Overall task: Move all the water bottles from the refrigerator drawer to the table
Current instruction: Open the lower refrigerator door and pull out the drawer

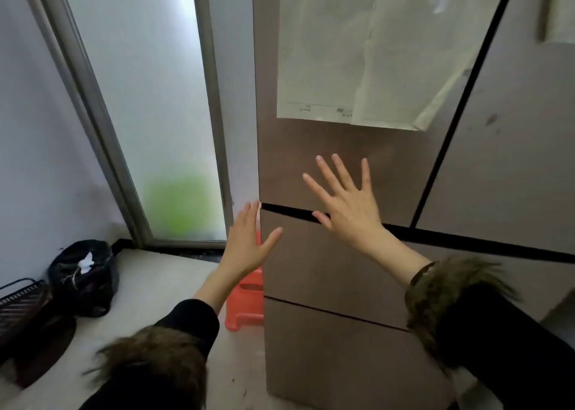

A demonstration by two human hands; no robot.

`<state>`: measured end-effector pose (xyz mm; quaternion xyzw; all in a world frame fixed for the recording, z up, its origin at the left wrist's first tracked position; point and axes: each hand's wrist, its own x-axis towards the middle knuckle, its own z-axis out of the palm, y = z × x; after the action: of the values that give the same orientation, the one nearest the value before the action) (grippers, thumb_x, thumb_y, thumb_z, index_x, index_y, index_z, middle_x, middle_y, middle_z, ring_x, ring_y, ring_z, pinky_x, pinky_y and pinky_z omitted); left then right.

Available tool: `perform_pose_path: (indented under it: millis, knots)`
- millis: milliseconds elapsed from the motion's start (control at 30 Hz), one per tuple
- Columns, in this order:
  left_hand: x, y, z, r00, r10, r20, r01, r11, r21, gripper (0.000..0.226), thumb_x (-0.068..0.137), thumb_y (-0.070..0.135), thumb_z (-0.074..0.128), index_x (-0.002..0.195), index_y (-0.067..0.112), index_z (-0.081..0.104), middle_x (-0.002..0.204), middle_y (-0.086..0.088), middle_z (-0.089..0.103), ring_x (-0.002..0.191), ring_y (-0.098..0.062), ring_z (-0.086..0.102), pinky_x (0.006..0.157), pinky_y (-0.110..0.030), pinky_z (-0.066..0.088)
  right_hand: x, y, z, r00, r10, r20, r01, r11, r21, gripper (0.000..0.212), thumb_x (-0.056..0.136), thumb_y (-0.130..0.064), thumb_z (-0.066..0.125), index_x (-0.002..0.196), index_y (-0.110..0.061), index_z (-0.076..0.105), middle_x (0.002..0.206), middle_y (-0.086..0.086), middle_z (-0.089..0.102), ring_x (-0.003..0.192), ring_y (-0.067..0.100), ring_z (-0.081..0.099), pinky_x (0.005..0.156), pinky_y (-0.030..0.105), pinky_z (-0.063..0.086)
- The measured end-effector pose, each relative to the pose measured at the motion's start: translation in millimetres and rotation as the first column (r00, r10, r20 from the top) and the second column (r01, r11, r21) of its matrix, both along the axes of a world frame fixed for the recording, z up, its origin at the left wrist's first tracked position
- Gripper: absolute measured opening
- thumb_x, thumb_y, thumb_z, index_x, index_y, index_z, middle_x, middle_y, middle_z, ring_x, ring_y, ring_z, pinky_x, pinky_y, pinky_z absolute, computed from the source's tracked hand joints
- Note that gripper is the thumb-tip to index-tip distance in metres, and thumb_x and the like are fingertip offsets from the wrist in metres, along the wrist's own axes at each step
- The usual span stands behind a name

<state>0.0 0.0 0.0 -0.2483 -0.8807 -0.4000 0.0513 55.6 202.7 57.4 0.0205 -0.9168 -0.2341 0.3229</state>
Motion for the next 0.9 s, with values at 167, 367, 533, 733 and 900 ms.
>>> perform_pose_path:
  millis: [167, 367, 533, 733, 900]
  knots:
    - [-40, 9, -6, 0.962, -0.091, 0.259, 0.04, 0.98, 0.195, 0.069, 0.094, 0.028, 0.05, 0.149, 0.016, 0.011, 0.155, 0.005, 0.016, 0.142, -0.009, 0.015, 0.114, -0.026, 0.015, -39, 11, -18, 0.995, -0.102, -0.014, 0.102, 0.993, 0.059, 0.078, 0.085, -0.055, 0.051, 0.147, -0.032, 0.011, 0.155, 0.006, -0.012, 0.139, 0.029, -0.028, 0.106, 0.062, -0.017]
    - [-77, 22, -17, 0.899, -0.252, 0.358, 0.085, 0.903, 0.421, 0.053, 0.091, 0.003, 0.051, 0.141, 0.017, 0.037, 0.136, 0.001, 0.049, 0.128, -0.016, 0.045, 0.107, -0.034, 0.038, -52, 23, -29, 0.992, -0.078, -0.102, 0.088, 0.991, 0.098, 0.076, 0.089, -0.046, 0.049, 0.148, -0.035, 0.003, 0.151, 0.004, -0.031, 0.138, 0.027, -0.031, 0.106, 0.063, -0.011]
    - [-97, 25, -16, 0.899, -0.195, 0.393, 0.036, 0.926, 0.376, 0.038, 0.088, 0.004, 0.057, 0.126, 0.006, 0.05, 0.124, -0.008, 0.058, 0.119, -0.023, 0.053, 0.103, -0.038, 0.042, -49, 17, -30, 0.985, -0.131, -0.109, 0.141, 0.986, 0.091, 0.076, 0.089, -0.045, 0.051, 0.148, -0.036, 0.005, 0.151, 0.003, -0.03, 0.138, 0.027, -0.03, 0.107, 0.065, -0.008]
    - [-107, 23, -11, 0.899, -0.17, 0.403, 0.034, 0.945, 0.324, 0.032, 0.088, 0.005, 0.058, 0.119, 0.001, 0.052, 0.117, -0.013, 0.06, 0.108, -0.021, 0.056, 0.095, -0.028, 0.042, -43, -6, -27, 0.948, -0.315, 0.043, 0.317, 0.948, -0.023, 0.098, 0.08, -0.028, 0.068, 0.147, -0.036, -0.004, 0.153, 0.003, -0.027, 0.142, 0.029, -0.021, 0.105, 0.069, -0.006]
    - [-84, 1, -11, 0.918, -0.189, 0.35, 0.083, 0.951, 0.297, 0.026, 0.085, 0.006, 0.062, 0.11, 0.006, 0.055, 0.1, -0.004, 0.059, 0.097, -0.018, 0.056, 0.089, -0.028, 0.044, -33, -39, -19, 0.926, -0.332, 0.18, 0.365, 0.908, -0.203, 0.077, 0.09, -0.033, 0.053, 0.148, -0.033, 0.003, 0.155, 0.005, -0.018, 0.143, 0.032, -0.015, 0.108, 0.065, -0.001]
